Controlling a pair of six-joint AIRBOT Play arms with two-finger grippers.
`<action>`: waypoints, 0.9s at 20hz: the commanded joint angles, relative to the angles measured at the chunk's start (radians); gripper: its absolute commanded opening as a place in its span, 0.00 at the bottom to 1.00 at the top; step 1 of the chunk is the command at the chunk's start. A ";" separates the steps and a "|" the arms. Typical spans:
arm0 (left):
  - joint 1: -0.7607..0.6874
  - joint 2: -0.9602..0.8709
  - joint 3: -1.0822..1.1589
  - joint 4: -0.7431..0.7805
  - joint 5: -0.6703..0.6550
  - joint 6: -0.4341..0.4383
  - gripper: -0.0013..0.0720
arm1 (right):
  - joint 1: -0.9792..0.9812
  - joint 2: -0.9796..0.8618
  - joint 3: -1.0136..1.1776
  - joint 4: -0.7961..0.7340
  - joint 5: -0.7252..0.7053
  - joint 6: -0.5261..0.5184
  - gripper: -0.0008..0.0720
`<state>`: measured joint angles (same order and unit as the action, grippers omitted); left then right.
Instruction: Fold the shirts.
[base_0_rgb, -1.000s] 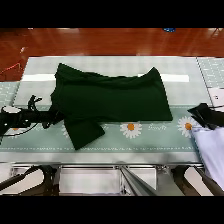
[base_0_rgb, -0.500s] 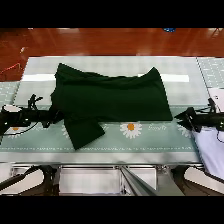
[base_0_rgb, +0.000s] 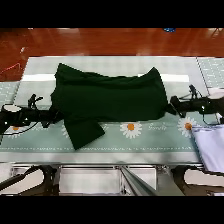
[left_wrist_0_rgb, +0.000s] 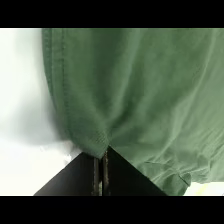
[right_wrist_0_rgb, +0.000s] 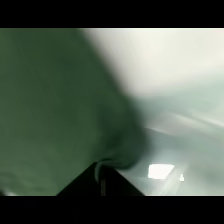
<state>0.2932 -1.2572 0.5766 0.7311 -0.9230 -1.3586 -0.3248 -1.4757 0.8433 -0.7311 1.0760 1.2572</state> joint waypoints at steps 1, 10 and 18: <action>0.000 0.016 0.087 -0.021 -0.053 0.000 0.04 | 0.089 -0.014 0.163 0.024 0.106 -0.013 0.06; 0.124 0.257 0.974 -0.247 -0.168 0.044 0.04 | 0.052 0.384 0.927 -0.092 0.175 0.116 0.05; 0.323 0.520 1.331 -0.115 -0.215 -0.045 0.04 | 0.053 0.734 1.065 -0.305 0.216 0.203 0.06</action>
<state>0.5774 -0.8322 1.8301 0.5800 -1.1244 -1.3758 -0.2718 -0.8585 1.8748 -0.9611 1.2724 1.4204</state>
